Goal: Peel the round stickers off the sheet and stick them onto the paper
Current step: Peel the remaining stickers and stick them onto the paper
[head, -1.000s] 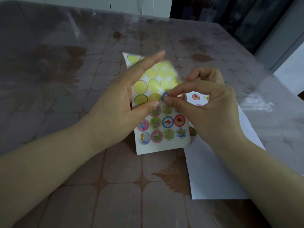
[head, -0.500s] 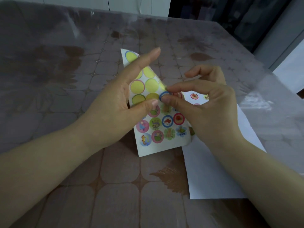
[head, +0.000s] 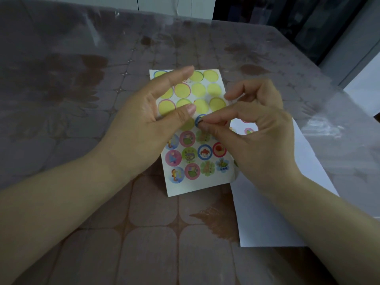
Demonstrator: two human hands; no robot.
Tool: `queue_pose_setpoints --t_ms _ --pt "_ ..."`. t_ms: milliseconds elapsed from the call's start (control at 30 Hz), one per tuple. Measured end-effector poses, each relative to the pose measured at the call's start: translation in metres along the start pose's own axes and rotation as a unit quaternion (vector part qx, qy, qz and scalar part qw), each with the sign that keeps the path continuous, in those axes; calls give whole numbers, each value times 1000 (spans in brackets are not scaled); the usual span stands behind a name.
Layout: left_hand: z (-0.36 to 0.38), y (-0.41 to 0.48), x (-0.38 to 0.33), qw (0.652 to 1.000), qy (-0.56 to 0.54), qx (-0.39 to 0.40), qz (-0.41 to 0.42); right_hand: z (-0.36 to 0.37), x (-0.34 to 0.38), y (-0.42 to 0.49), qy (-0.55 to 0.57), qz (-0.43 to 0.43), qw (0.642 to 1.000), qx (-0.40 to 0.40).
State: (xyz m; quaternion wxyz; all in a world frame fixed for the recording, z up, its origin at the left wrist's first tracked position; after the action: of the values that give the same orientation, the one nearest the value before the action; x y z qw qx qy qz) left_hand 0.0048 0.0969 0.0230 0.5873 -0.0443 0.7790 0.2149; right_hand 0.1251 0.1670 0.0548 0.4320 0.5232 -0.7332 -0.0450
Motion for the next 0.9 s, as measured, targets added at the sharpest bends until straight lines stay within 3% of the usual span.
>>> queue_pose_setpoints --t_ms 333,567,700,900 --pt "-5 0 0 995 98 -17 -15 10 -2 3 2 -17 998 57" --pt "10 0 13 997 -15 42 -63 16 -13 5 4 16 994 106" --pt "15 -2 17 994 -2 73 -87 20 -15 5 2 42 988 150" --pt "10 -2 21 991 57 64 -107 23 -20 4 118 76 978 152"
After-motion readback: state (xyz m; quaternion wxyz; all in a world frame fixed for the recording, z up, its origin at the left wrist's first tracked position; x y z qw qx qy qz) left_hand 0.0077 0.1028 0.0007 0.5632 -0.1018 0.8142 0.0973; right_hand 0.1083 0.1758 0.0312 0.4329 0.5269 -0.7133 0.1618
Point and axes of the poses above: each hand's wrist, its own y-axis towards the middle knuckle, its own z-axis out of the palm, x = y × z, the point moved 10 cm from there along y, towards the middle knuckle, and after that the axes turned 11 degrees about x, right-handed, at the moved point
